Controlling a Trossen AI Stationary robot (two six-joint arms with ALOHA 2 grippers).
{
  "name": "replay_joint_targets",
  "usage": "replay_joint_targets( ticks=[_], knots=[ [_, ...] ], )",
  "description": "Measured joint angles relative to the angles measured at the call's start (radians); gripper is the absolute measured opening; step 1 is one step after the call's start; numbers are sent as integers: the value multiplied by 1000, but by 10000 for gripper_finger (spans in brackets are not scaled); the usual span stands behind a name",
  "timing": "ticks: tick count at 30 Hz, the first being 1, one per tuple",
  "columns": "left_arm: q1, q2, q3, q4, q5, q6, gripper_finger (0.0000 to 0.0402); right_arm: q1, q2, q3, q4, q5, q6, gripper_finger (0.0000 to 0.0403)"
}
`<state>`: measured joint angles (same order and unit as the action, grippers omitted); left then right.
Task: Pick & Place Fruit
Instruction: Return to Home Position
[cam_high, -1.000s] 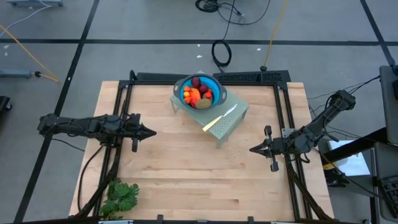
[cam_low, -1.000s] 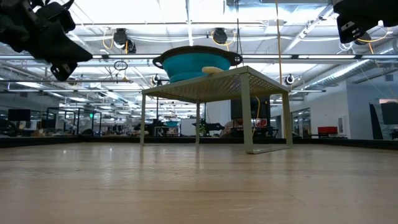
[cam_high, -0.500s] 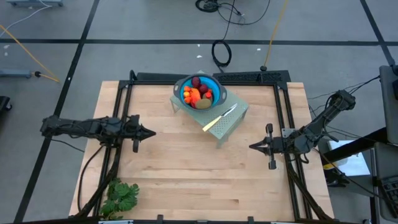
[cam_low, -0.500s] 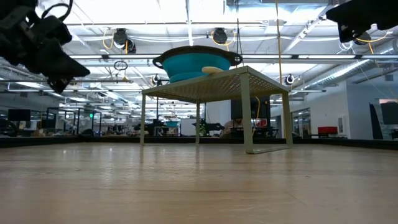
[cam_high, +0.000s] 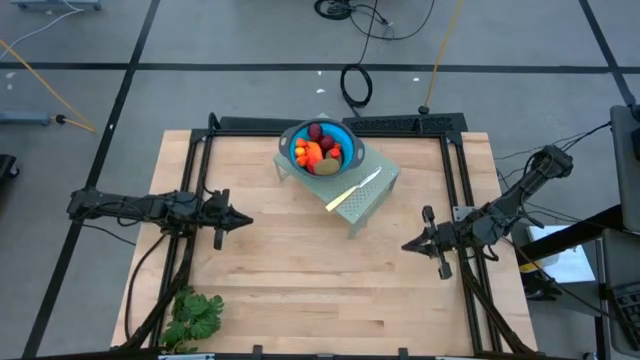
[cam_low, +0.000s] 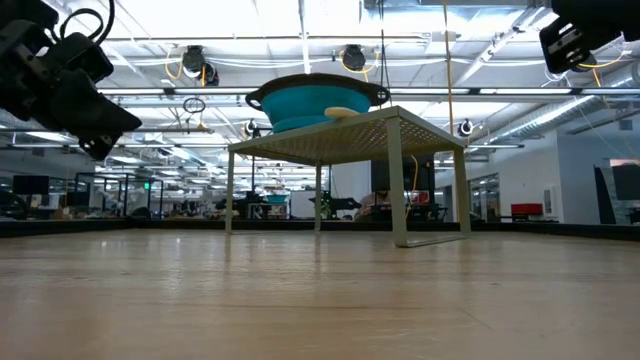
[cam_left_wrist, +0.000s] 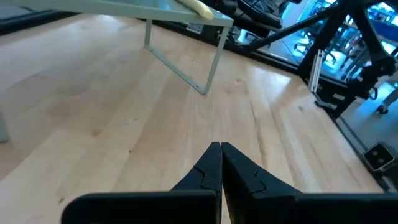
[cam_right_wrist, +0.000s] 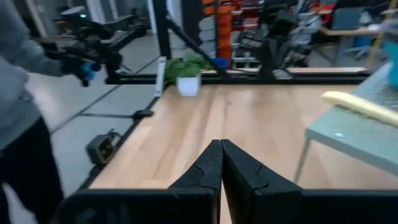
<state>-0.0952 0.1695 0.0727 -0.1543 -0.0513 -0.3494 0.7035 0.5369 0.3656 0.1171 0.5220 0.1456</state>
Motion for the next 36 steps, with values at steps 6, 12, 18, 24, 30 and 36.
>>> replay_joint_targets(
  ticks=[6,12,18,24,30,36],
  knots=[
    [0,0,0,-1,0,85,6,-85,0,0,-3,-155,27,0],
    [0,0,0,-2,1,85,6,-203,-18,0,-27,-188,22,0],
    [0,0,0,-3,1,84,5,-284,-125,0,-30,-249,-69,0],
    [0,0,0,-4,1,84,16,-299,-276,0,-125,-264,-80,0],
    [0,0,0,-4,1,84,9,-299,-397,0,-223,-264,-81,0],
    [0,0,0,-4,1,84,4,-299,-444,-43,-225,-282,-79,0]
  ],
)
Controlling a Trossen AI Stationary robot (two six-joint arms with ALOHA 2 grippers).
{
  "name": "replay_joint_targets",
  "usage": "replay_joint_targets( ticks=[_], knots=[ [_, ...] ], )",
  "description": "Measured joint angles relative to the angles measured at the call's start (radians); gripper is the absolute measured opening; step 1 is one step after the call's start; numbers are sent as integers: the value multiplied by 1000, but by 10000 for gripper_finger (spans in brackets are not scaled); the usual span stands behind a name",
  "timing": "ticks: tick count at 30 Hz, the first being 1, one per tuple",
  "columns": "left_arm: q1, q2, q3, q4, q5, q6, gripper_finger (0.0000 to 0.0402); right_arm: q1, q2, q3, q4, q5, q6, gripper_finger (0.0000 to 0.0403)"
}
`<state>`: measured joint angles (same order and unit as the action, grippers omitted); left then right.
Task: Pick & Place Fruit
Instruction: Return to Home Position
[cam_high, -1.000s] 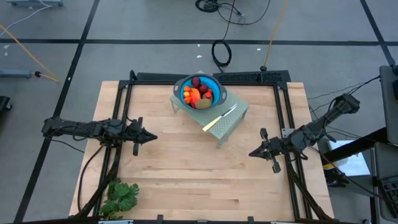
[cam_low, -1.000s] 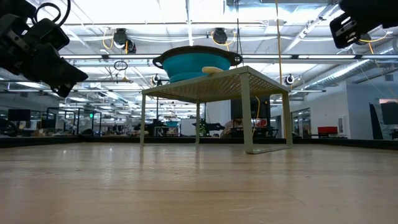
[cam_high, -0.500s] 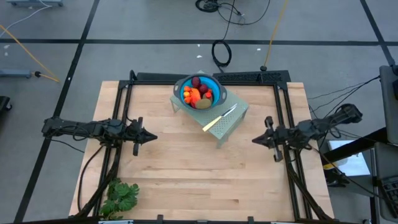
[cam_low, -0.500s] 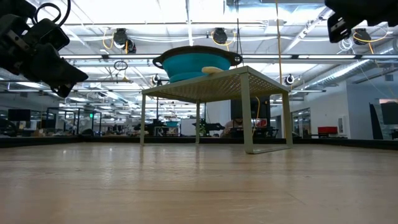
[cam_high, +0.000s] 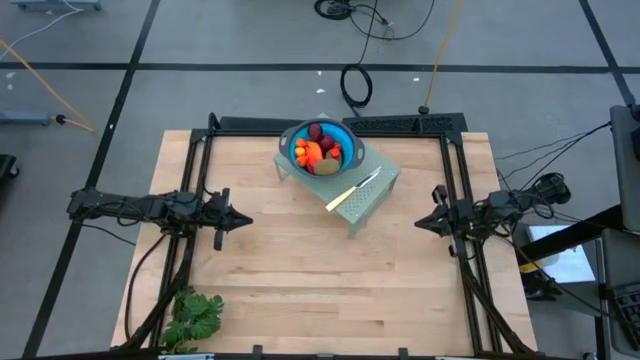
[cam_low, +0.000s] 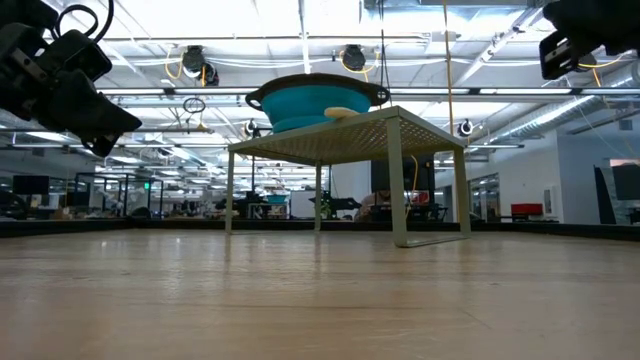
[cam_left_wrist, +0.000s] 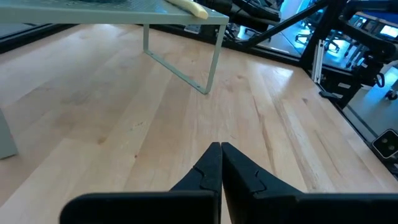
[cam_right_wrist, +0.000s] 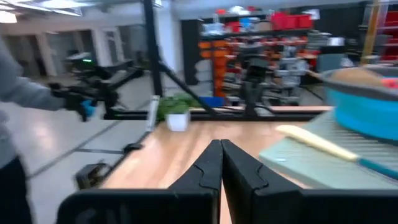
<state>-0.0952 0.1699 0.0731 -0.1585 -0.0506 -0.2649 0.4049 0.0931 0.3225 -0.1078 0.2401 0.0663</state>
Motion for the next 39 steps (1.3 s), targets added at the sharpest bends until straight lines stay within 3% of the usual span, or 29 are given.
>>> replay_joint_targets(
  ticks=[5,12,32,39],
  knots=[
    [0,0,0,0,0,0,16,0,-27,-109,131,-87,1,0],
    [0,0,0,0,0,0,19,0,-86,-201,176,-88,0,0],
    [0,0,0,-1,-1,0,19,0,-88,-204,35,-141,-5,0],
    [0,0,0,0,-1,0,19,0,-88,-205,37,-140,-82,0]
  ],
)
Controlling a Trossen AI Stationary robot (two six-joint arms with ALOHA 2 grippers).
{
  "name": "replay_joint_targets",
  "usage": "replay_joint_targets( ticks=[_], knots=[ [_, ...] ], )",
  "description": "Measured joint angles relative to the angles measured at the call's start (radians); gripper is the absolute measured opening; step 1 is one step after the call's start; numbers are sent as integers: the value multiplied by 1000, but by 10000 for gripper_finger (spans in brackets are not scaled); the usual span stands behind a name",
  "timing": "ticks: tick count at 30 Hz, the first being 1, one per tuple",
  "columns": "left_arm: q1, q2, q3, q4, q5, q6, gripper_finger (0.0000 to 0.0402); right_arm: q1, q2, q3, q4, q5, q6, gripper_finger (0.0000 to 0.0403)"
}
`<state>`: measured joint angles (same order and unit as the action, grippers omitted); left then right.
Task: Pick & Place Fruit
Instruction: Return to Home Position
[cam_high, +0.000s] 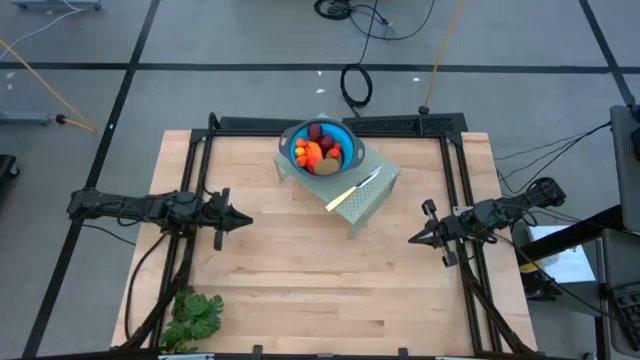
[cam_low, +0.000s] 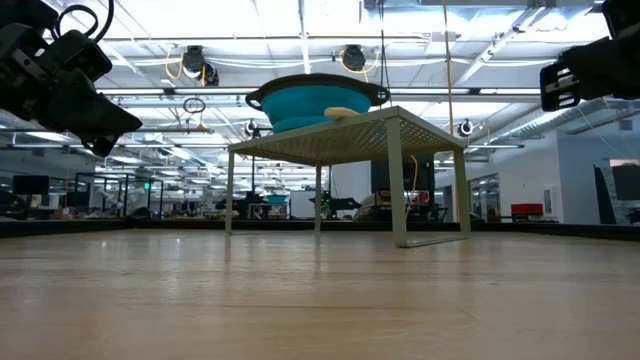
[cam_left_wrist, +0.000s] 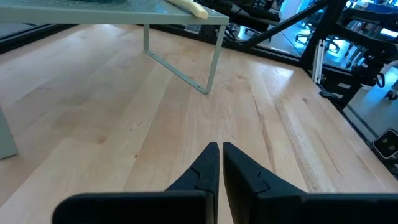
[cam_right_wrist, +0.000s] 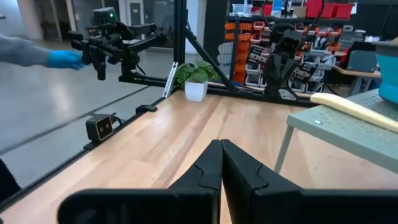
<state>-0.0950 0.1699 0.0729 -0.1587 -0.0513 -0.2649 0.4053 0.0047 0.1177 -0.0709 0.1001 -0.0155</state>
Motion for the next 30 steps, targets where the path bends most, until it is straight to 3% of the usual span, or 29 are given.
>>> replay_joint_targets(
  ticks=[30],
  knots=[
    [0,0,-1,6,0,0,19,0,0,-2,0,2,-23,0]
  ],
)
